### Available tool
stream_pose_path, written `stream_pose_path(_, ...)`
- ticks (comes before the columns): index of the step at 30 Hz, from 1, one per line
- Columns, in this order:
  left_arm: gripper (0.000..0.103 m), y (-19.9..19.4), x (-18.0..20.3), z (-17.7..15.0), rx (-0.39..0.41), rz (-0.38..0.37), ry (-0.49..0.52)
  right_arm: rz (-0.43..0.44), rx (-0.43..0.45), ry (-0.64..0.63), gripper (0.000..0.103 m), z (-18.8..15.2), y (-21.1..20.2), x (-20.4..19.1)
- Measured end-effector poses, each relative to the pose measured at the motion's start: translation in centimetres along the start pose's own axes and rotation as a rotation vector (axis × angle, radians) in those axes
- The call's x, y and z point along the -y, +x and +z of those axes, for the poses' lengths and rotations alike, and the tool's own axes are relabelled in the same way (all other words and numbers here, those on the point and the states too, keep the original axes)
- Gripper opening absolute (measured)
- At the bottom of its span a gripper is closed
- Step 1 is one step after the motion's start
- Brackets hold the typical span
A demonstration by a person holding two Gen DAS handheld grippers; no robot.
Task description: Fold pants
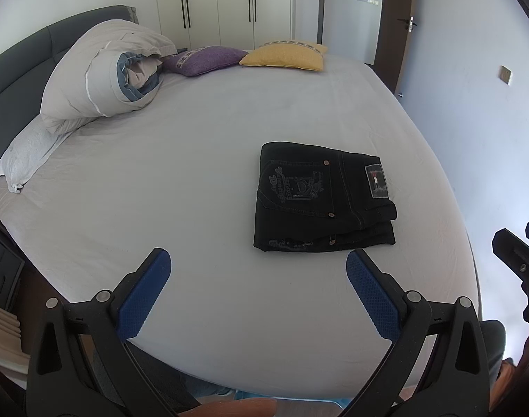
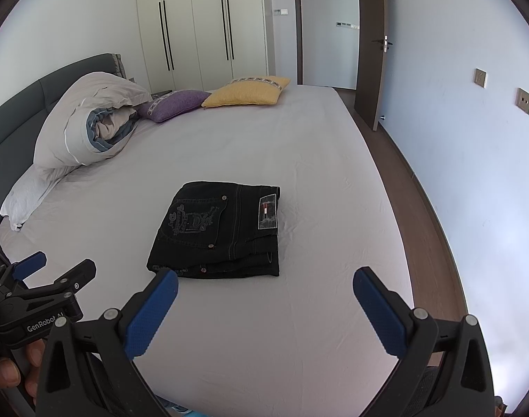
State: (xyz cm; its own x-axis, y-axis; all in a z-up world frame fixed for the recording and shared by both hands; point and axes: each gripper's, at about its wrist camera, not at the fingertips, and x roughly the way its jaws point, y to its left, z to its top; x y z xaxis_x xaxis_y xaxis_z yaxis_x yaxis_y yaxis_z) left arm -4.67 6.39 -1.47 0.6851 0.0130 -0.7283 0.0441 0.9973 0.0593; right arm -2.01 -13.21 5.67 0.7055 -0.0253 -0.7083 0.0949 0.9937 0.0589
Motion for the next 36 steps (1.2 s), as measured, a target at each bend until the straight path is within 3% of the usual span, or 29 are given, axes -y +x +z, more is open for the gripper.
stream_pose_path(36, 0.103, 0.1, 0.0, -1.1, -0.013, -0.005, 0.005, 0.006, -0.007, -0.006, 0.103, -1.2, 0.5, 0.1)
